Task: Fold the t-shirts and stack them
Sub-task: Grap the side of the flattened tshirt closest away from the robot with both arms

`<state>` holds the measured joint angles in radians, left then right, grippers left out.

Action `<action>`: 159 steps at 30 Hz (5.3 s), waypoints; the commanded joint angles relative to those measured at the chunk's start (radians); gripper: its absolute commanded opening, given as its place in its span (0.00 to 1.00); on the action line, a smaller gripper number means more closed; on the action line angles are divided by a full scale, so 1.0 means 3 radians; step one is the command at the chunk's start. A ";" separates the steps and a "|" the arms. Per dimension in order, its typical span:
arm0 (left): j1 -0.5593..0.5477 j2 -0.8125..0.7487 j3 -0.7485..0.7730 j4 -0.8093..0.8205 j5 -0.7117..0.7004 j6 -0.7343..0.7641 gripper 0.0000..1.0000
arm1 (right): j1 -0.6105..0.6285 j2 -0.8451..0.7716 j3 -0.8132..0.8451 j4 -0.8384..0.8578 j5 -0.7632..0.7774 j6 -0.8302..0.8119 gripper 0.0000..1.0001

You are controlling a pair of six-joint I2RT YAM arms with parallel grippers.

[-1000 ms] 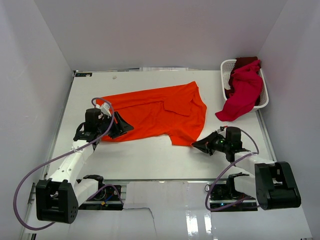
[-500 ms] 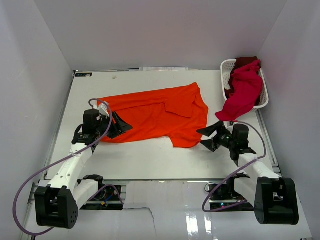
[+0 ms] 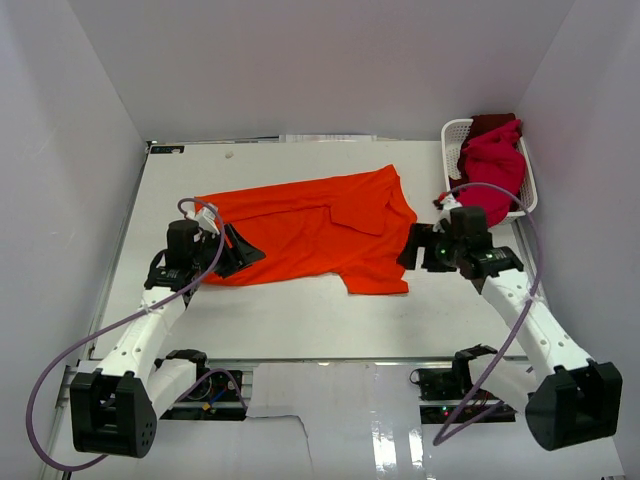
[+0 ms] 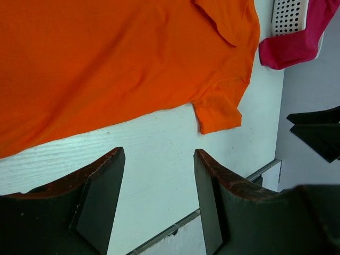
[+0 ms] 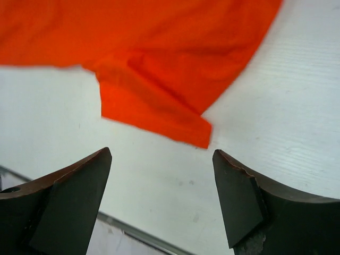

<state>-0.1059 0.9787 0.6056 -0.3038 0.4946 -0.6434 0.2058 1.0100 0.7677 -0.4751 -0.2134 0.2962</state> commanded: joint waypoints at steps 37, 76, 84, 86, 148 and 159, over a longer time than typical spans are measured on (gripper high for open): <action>0.1104 0.0077 0.0211 -0.0414 0.0294 0.0294 0.66 | 0.0230 0.1246 -0.0232 0.0382 -0.0009 -0.0174 0.47; 0.1600 -0.0118 0.0109 -0.0588 0.0151 0.0074 0.65 | -0.0016 0.1312 -0.0519 0.0300 -0.0286 -0.0159 0.21; 0.1606 -0.0082 0.0052 -0.0557 0.0141 0.0053 0.65 | -0.0052 0.1384 -0.0468 0.0346 -0.0337 -0.0190 0.17; 0.1606 -0.0072 0.0037 -0.0557 0.0121 0.0028 0.65 | -0.0052 0.1389 -0.0463 0.0341 -0.0382 -0.0195 0.08; 0.1600 0.0915 -0.0127 -0.0225 -0.0759 -0.0872 0.33 | -0.0052 0.0924 -0.0365 0.0075 -0.0521 -0.0266 0.08; 0.1595 0.0793 -0.0168 -0.0347 -0.0641 -0.0852 0.06 | -0.0052 0.0883 -0.0233 -0.0057 -0.0546 -0.0251 0.08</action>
<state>0.3710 1.2606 0.5674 -0.3912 0.2737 -0.9024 0.1917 1.3067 0.6579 -0.4545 -0.3553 0.2260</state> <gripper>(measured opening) 0.114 0.081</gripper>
